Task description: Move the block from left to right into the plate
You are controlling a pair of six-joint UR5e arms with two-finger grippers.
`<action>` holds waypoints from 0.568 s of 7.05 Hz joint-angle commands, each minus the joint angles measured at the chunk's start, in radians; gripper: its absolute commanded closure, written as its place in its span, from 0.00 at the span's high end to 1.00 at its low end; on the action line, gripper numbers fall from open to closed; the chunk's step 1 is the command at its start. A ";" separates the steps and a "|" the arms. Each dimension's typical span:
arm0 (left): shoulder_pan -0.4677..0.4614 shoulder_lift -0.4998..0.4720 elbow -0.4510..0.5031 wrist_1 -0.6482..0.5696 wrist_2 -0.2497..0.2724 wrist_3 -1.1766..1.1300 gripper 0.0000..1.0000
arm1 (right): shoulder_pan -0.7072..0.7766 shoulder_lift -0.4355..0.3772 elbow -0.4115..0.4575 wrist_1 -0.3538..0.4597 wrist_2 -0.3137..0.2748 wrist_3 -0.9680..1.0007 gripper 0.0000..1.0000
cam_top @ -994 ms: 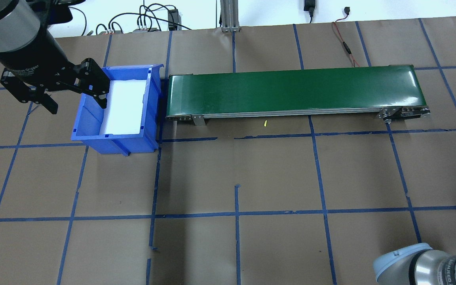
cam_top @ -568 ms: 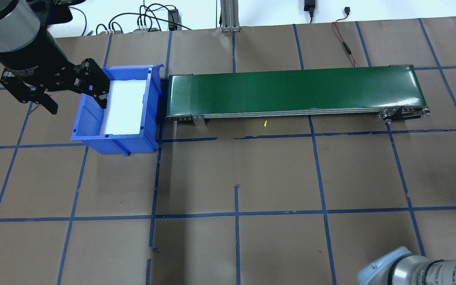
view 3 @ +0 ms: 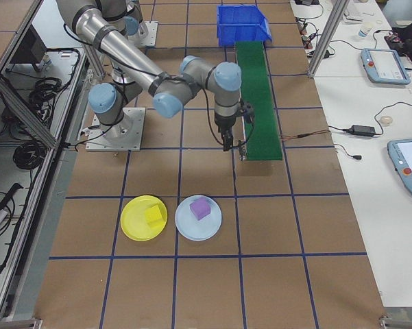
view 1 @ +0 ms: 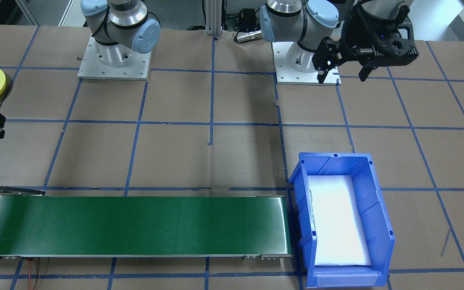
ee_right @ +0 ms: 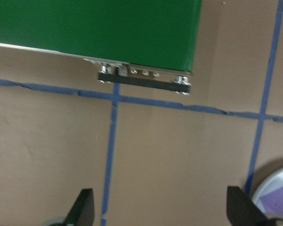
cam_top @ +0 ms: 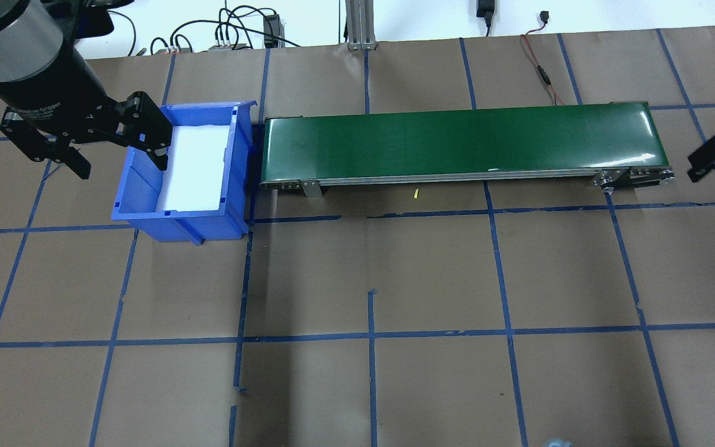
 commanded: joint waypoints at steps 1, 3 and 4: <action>0.000 0.000 0.000 0.000 0.000 0.000 1.00 | 0.262 -0.029 -0.161 0.204 0.001 0.336 1.00; 0.000 0.000 0.000 0.000 0.000 0.000 1.00 | 0.398 -0.046 -0.222 0.325 0.012 0.498 1.00; 0.000 0.000 0.000 0.000 0.002 0.000 1.00 | 0.445 -0.067 -0.206 0.335 0.013 0.538 1.00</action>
